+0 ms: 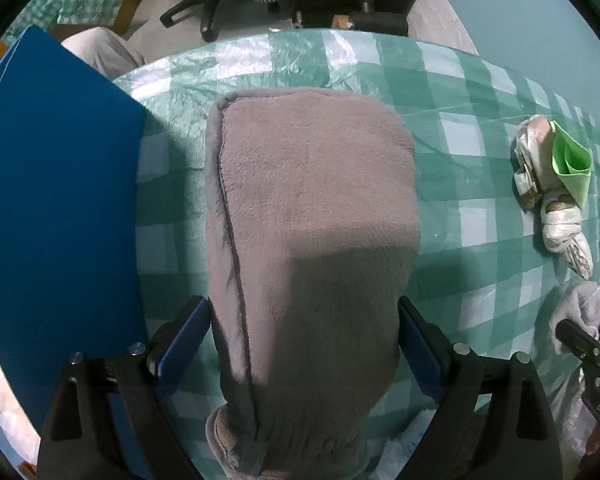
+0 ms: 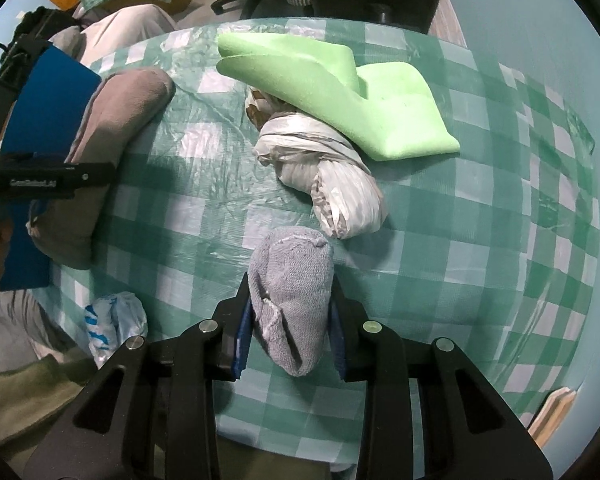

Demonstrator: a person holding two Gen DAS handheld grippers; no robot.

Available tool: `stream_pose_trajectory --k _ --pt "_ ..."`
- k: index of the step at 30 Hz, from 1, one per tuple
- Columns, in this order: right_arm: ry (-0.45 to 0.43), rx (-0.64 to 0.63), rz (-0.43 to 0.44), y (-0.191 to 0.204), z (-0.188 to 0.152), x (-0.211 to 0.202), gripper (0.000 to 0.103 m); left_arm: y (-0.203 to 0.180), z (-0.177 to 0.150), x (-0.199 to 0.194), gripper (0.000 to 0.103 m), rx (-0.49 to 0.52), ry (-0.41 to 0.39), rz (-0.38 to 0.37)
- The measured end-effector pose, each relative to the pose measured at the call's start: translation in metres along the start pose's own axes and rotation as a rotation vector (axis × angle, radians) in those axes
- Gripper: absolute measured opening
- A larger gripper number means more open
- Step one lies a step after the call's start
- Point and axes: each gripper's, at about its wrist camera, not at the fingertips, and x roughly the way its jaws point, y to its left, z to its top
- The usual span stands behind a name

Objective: Organize soft objects
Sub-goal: 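Grasp the grey sock ball with right tool while left tool grasps grey towel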

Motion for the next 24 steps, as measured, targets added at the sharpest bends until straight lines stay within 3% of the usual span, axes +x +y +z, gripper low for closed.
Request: stream_pose_trajectory --k 10,24 --pt "-0.024 -0.015 0.005 0.005 0.003 -0.001 0.032 0.001 -0.013 -0.004 0.034 0.036 -0.074 -0.004" --pt "-0.085 -0.056 0.015 0.022 0.010 -0.029 0.032 0.005 -0.039 -0.046 0.028 0.018 -0.142 -0.016"
